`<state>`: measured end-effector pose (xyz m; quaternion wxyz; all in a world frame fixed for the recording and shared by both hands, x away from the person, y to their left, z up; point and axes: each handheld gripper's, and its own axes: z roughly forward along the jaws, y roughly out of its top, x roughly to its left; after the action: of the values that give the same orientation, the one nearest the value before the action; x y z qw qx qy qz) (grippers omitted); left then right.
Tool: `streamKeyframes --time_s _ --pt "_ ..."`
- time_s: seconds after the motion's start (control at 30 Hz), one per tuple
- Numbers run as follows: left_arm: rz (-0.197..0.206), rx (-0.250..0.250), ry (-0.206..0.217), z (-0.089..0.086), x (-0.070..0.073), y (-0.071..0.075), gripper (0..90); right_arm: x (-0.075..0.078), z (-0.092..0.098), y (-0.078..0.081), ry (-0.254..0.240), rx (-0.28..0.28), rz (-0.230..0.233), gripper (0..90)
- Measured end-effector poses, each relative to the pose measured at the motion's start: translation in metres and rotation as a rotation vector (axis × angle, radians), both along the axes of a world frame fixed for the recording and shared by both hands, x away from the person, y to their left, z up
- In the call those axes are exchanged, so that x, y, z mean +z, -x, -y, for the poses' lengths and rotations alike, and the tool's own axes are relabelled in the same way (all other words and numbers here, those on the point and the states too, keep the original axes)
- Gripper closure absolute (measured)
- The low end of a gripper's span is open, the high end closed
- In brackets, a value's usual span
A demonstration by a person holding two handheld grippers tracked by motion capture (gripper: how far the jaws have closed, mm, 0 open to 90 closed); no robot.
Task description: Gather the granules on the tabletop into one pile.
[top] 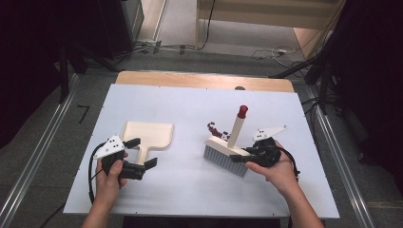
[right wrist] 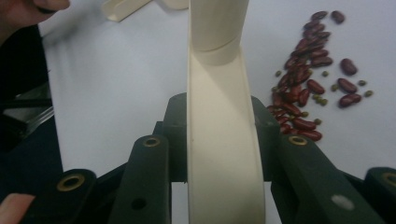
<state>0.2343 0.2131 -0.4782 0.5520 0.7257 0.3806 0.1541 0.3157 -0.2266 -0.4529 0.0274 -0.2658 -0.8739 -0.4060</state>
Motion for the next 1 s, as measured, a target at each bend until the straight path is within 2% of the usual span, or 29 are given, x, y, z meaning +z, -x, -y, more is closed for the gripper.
streamKeyframes --time_s 0.07,0.17,0.37,0.6,1.0 --pt "-0.002 -0.001 -0.002 0.001 0.000 0.000 0.0 -0.004 0.000 -0.002 -0.010 0.031 -0.010 65.1" --pt "-0.002 -0.005 -0.004 0.001 -0.001 0.000 0.0 -0.009 -0.001 -0.009 -0.007 0.043 -0.004 65.2" --pt "-0.003 0.001 0.002 -0.002 0.000 0.000 0.0 -0.016 0.002 -0.026 -0.012 0.025 -0.012 65.2" --pt "0.001 0.001 0.006 -0.002 0.000 0.000 0.0 -0.014 -0.005 -0.039 0.023 0.040 0.015 65.1" --pt "0.000 0.000 0.004 -0.003 0.000 0.000 0.0 -0.012 -0.008 -0.064 0.025 -0.029 0.044 65.1"
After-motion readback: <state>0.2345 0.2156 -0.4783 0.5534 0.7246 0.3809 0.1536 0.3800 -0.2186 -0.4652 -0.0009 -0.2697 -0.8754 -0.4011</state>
